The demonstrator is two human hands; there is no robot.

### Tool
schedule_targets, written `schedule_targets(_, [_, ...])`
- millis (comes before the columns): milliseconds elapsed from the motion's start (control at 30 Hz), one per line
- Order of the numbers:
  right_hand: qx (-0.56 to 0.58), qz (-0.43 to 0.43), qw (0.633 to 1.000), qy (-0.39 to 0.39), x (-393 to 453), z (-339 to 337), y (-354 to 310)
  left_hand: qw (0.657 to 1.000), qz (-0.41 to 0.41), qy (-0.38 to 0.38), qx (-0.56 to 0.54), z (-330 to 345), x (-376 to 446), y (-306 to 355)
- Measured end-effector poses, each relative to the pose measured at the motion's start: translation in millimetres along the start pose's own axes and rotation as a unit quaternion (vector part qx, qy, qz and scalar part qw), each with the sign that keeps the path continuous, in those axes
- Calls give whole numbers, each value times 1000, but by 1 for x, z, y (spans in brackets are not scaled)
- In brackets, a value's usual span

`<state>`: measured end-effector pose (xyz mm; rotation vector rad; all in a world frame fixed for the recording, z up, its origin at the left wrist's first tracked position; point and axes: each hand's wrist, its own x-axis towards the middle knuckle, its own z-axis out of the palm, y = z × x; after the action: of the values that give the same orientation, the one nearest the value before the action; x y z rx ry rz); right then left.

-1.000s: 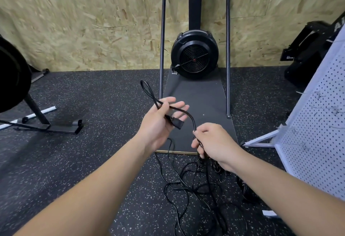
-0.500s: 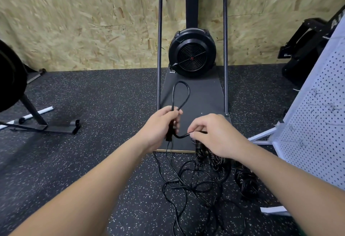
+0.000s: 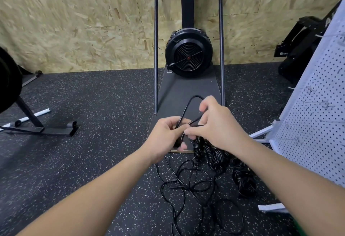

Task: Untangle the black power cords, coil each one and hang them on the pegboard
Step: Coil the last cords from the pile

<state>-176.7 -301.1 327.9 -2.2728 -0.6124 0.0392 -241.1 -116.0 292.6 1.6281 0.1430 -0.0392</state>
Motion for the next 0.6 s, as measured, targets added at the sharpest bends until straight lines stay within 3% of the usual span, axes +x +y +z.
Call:
schedule_targets(100, [34, 19, 999, -16, 2, -3, 4, 997, 33, 11, 62, 2, 2, 3])
schedule_targets(233, [33, -25, 999, -8, 6, -3, 11, 990, 11, -56, 128, 8, -1, 2])
schedule_targets(333, [87, -44, 994, -44, 9, -12, 15, 987, -3, -103, 122, 2, -2, 0])
schedule_targets(500, [44, 10, 995, -90, 13, -28, 28, 999, 23, -19, 32, -19, 3, 9])
schedule_targets(600, [67, 30, 987, -143, 9, -30, 32, 995, 55, 21, 85, -31, 7, 12])
